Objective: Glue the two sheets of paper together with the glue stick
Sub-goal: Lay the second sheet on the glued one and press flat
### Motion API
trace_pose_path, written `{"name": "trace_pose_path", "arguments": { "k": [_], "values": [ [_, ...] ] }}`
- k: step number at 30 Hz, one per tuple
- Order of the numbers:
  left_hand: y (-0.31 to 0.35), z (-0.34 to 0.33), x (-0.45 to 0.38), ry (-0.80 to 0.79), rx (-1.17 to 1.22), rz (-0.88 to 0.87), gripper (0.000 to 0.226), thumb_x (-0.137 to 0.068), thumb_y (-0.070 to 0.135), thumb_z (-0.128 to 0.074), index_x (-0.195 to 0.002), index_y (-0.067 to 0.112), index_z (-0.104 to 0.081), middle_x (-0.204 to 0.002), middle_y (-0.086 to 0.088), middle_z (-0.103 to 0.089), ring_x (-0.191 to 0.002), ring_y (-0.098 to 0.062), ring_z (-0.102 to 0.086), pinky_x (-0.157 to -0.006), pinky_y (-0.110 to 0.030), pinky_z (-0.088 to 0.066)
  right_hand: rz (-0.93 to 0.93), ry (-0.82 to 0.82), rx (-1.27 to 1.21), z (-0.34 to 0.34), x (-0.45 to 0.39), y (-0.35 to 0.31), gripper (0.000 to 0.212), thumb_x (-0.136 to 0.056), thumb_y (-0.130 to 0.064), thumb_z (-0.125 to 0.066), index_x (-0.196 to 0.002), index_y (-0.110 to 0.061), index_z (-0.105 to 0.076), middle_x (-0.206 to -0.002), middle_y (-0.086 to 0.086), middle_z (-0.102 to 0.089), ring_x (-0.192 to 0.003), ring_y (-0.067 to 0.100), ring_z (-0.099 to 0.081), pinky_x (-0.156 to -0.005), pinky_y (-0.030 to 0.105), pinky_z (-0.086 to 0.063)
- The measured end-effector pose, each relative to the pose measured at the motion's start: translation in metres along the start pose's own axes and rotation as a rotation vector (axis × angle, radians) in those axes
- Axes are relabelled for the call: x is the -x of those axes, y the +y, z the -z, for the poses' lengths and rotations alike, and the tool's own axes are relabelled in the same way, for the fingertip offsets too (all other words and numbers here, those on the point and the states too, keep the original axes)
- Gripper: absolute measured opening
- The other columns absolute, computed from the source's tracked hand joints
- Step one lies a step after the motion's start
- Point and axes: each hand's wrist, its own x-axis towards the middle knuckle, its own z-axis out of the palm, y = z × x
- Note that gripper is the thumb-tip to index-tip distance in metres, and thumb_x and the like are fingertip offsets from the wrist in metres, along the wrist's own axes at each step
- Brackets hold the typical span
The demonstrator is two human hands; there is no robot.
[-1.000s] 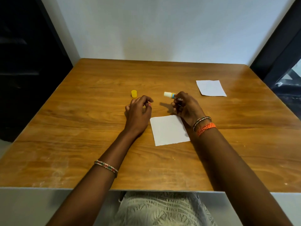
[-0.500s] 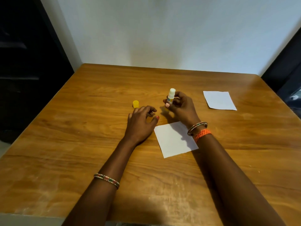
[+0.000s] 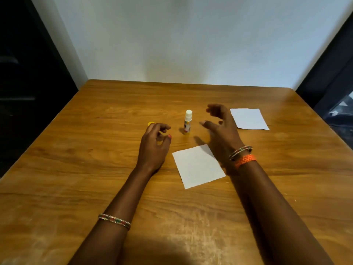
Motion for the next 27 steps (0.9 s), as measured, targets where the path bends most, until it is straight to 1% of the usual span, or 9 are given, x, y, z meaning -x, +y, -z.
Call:
{"name": "trace_pose_path", "arguments": {
  "k": [2, 4, 7, 12, 17, 22, 24, 26, 27],
  "values": [
    [0.009, 0.002, 0.006, 0.037, 0.004, -0.109, 0.015, -0.085, 0.009, -0.053, -0.091, 0.019, -0.062, -0.089, 0.005, -0.058, -0.08, -0.005, -0.055, -0.065, -0.014, -0.042, 0.02, 0.18, 0.222, 0.031, -0.001, 0.016, 0.037, -0.079, -0.021, -0.071, -0.113, -0.024, -0.059, -0.115, -0.015, -0.055, -0.107, 0.001, -0.048, -0.09, 0.024, -0.046],
    [0.021, 0.002, 0.017, 0.05, 0.056, -0.203, 0.016, -0.083, 0.009, -0.049, -0.082, 0.014, -0.064, -0.076, 0.009, -0.06, -0.072, -0.004, -0.056, -0.061, -0.019, -0.043, -0.033, 0.365, 0.35, 0.061, -0.005, 0.03, 0.028, -0.081, -0.027, -0.066, -0.108, -0.021, -0.063, -0.114, -0.003, -0.061, -0.109, 0.014, -0.053, -0.096, 0.039, -0.045],
    [0.044, -0.013, 0.025, -0.038, 0.136, -0.234, 0.02, -0.083, 0.015, -0.046, -0.078, 0.013, -0.065, -0.067, 0.006, -0.061, -0.061, -0.007, -0.057, -0.057, -0.028, -0.045, -0.247, 0.571, 0.474, 0.09, -0.017, 0.041, 0.042, -0.083, -0.039, -0.061, -0.117, -0.014, -0.058, -0.126, 0.011, -0.058, -0.121, 0.031, -0.048, -0.1, 0.051, -0.039],
    [0.085, -0.066, 0.009, -0.287, 0.186, -0.243, 0.019, -0.088, 0.015, -0.047, -0.086, 0.015, -0.066, -0.066, 0.0, -0.064, -0.061, -0.017, -0.062, -0.058, -0.041, -0.052, -0.471, 0.503, 0.547, 0.103, -0.043, 0.059, 0.065, -0.084, -0.052, -0.058, -0.127, -0.004, -0.049, -0.135, 0.019, -0.049, -0.126, 0.037, -0.043, -0.102, 0.05, -0.038],
    [0.092, -0.114, -0.032, -0.424, 0.093, -0.16, 0.017, -0.091, 0.012, -0.049, -0.102, 0.012, -0.062, -0.092, 0.0, -0.063, -0.087, -0.013, -0.059, -0.074, -0.03, -0.052, -0.56, 0.419, 0.779, 0.094, -0.059, 0.066, 0.08, -0.076, -0.061, -0.062, -0.13, -0.006, -0.045, -0.138, 0.02, -0.045, -0.128, 0.037, -0.041, -0.101, 0.05, -0.039],
    [0.081, -0.129, -0.047, -0.544, -0.04, -0.148, 0.028, -0.088, 0.008, -0.051, -0.116, 0.011, -0.056, -0.115, -0.007, -0.059, -0.104, -0.015, -0.055, -0.09, -0.031, -0.049, -0.601, 0.425, 0.59, 0.095, -0.078, 0.069, 0.057, -0.069, -0.044, -0.073, -0.112, -0.008, -0.062, -0.123, 0.017, -0.059, -0.114, 0.038, -0.051, -0.094, 0.052, -0.046],
    [0.082, -0.126, -0.042, -0.492, -0.005, -0.136, 0.028, -0.089, 0.008, -0.051, -0.116, 0.011, -0.055, -0.114, -0.006, -0.059, -0.102, -0.012, -0.053, -0.085, -0.024, -0.048, -0.591, 0.429, 0.465, 0.099, -0.075, 0.065, 0.039, -0.065, -0.036, -0.074, -0.092, -0.009, -0.067, -0.1, 0.015, -0.066, -0.098, 0.036, -0.058, -0.088, 0.047, -0.049],
    [0.087, -0.119, -0.039, -0.413, 0.045, -0.085, 0.027, -0.09, 0.009, -0.052, -0.116, 0.012, -0.055, -0.109, -0.005, -0.059, -0.097, -0.009, -0.053, -0.075, -0.012, -0.043, -0.524, 0.41, 0.337, 0.102, -0.062, 0.053, 0.018, -0.068, -0.024, -0.073, -0.067, -0.009, -0.063, -0.069, 0.008, -0.059, -0.078, 0.032, -0.056, -0.07, 0.032, -0.046],
    [0.089, -0.115, -0.038, -0.383, 0.071, -0.046, 0.026, -0.091, 0.011, -0.053, -0.117, 0.012, -0.055, -0.106, -0.003, -0.059, -0.093, -0.009, -0.053, -0.07, -0.009, -0.041, -0.484, 0.393, 0.275, 0.103, -0.055, 0.047, 0.015, -0.072, -0.019, -0.072, -0.066, -0.009, -0.062, -0.066, 0.005, -0.056, -0.075, 0.029, -0.054, -0.061, 0.028, -0.041]
  ]
}}
